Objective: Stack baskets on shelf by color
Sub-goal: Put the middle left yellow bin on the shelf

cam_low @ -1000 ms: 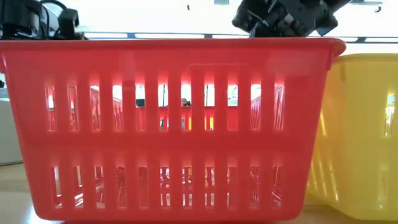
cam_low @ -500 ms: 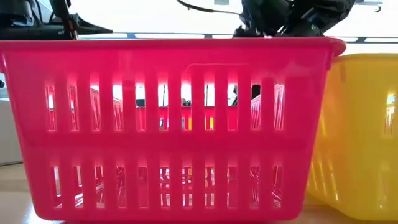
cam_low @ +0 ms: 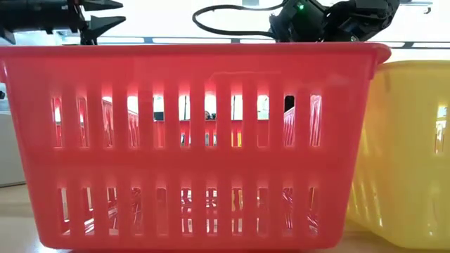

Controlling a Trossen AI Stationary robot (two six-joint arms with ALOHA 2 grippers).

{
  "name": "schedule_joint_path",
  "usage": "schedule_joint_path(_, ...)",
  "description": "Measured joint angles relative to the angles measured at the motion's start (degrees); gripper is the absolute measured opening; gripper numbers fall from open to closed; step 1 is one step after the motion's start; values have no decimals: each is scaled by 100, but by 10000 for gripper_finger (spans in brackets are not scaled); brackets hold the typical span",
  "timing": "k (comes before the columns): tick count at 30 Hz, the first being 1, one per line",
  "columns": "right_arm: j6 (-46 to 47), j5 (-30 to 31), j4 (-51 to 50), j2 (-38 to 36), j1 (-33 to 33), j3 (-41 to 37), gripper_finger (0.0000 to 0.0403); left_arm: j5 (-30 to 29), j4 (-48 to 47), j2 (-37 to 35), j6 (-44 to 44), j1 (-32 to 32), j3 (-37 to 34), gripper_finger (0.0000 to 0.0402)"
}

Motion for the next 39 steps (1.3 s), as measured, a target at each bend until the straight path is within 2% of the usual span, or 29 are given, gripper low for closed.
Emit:
schedule_joint_path(2, 47, -17, 8, -8, 0, 0, 10, 0, -273, -2, 197, 0, 150, 117)
schedule_joint_path(5, 150, -34, 0, -105, 35, 0, 16, 0, -756, 0, 489, 0, 342, 117)
schedule_joint_path(12, 331, -161, -77, -796, 44, 0, 1, -73, -1720, 2, 1109, -1, 717, 117)
schedule_joint_path(20, 220, 330, -163, -1839, 39, -7, 0, -87, -2348, 380, 1619, -2, 1134, 117)
schedule_joint_path(26, -586, 957, -287, -2548, -34, -7, 0, -87, -2372, 898, 1965, -2, 1493, 117)
schedule_joint_path(30, -1561, 1345, -463, -2941, -281, -7, 0, -106, -2567, 1296, 2200, 0, 1817, 117)
schedule_joint_path(36, -2871, 1450, -1023, -3258, -1003, -6, 0, -623, -3668, 1946, 2516, -2, 2472, 117)
schedule_joint_path(39, -3428, 1285, -1460, -3239, -1453, -7, 0, -848, -4204, 2242, 2678, -2, 2772, 117)
